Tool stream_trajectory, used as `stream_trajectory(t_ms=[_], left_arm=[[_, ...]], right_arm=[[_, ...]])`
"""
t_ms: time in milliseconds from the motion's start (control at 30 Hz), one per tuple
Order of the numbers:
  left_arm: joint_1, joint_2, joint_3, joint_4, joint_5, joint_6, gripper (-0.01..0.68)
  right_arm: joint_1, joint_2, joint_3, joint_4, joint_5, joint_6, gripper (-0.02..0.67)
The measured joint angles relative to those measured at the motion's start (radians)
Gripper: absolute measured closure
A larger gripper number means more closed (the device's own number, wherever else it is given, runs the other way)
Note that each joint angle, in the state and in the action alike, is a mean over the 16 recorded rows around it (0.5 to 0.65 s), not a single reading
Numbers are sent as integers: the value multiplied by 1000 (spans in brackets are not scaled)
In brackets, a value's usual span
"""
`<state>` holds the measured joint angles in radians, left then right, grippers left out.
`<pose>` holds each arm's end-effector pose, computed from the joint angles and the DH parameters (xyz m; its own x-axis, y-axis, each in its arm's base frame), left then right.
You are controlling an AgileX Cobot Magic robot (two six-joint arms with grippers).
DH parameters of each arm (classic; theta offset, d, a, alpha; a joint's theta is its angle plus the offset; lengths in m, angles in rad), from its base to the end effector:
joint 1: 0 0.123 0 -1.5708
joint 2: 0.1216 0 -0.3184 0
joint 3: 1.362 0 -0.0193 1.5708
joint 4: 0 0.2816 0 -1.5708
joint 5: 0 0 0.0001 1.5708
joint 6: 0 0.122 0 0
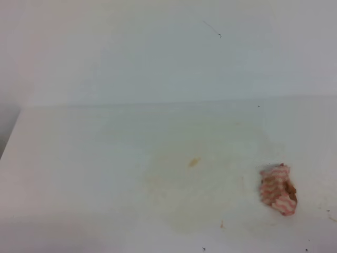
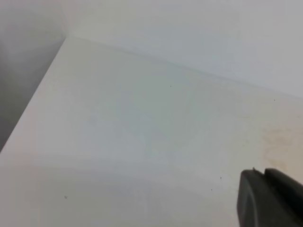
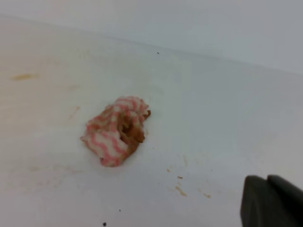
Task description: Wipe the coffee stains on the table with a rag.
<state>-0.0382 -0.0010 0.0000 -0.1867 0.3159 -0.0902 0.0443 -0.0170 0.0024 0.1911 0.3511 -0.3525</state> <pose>0.0812 -0.0102 0.1784 -0.2377 -0.2553 -0.9372 0.0326 0.9622 -0.2704 0.0792 0.0115 0.1746 -0.2187 -0.1814 -0.9588 -0.1473 0.9774 -0.1514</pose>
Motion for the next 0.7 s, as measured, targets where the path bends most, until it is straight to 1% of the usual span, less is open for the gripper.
stream_trajectory(t_ms=[700], left_arm=[[0,0,0,0,0,0,675]], right_arm=[[0,0,0,0,0,2,650]])
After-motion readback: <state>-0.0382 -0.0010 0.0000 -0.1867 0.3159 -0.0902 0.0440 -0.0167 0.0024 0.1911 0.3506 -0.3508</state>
